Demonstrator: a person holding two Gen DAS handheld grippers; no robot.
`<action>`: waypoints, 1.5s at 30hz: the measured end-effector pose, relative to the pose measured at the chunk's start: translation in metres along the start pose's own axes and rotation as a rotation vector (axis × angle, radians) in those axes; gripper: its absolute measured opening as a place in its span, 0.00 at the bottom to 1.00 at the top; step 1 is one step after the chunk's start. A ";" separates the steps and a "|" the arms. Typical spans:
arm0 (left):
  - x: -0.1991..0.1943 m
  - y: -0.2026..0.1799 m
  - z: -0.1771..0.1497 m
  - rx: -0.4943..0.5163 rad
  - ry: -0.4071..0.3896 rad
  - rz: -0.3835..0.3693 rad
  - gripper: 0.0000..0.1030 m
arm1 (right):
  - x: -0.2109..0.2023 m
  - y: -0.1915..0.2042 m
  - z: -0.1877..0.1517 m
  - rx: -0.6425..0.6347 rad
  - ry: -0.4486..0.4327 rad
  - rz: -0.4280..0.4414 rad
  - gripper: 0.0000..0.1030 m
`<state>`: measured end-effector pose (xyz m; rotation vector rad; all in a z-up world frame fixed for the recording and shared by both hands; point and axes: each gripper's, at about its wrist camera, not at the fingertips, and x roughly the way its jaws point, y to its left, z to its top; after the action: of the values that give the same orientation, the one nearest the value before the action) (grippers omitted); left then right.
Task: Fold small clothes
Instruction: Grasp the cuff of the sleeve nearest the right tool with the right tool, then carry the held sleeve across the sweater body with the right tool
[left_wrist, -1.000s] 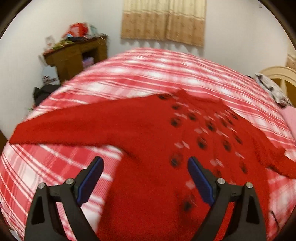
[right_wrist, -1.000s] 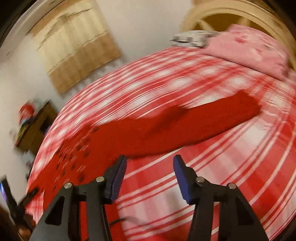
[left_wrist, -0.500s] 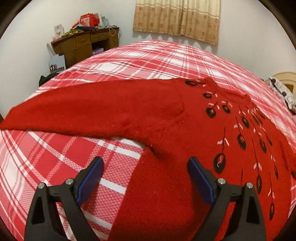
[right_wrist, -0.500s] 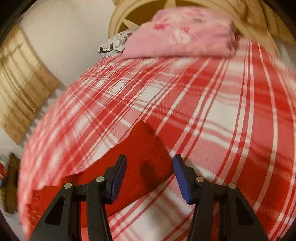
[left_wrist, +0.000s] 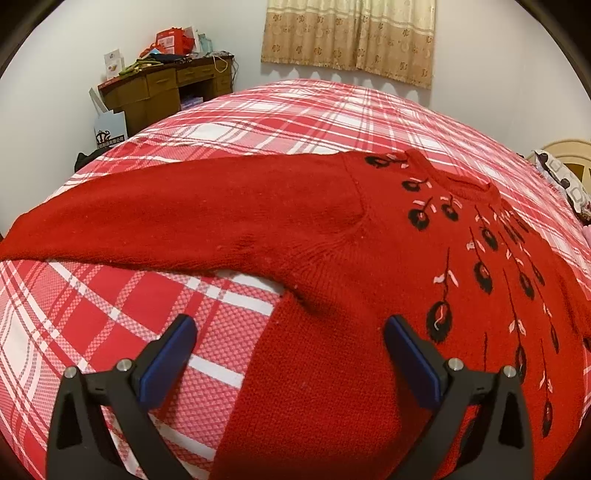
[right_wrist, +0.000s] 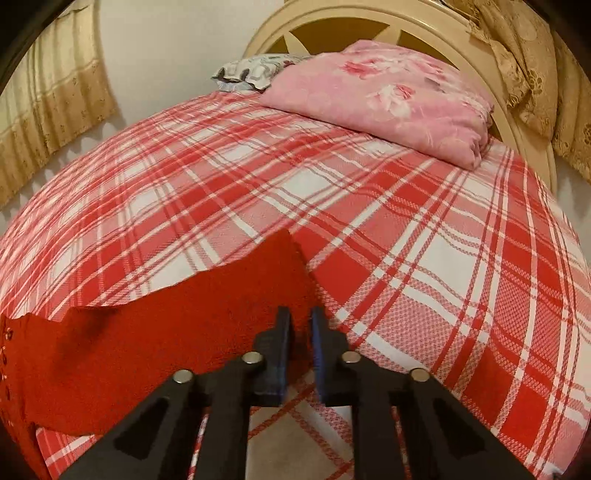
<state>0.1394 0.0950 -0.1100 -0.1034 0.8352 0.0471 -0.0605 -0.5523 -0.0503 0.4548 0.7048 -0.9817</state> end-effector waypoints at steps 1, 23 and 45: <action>0.000 0.000 0.000 -0.001 -0.001 -0.002 1.00 | -0.005 0.001 0.000 0.005 -0.015 0.018 0.08; -0.003 0.005 -0.003 -0.006 -0.030 -0.016 1.00 | -0.142 0.376 -0.085 -0.384 0.041 0.924 0.08; -0.005 0.004 -0.007 -0.011 -0.073 -0.034 1.00 | -0.109 0.527 -0.229 -0.681 0.444 1.250 0.07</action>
<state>0.1306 0.0987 -0.1115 -0.1251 0.7602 0.0235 0.2826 -0.0826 -0.1107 0.3955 0.8938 0.5542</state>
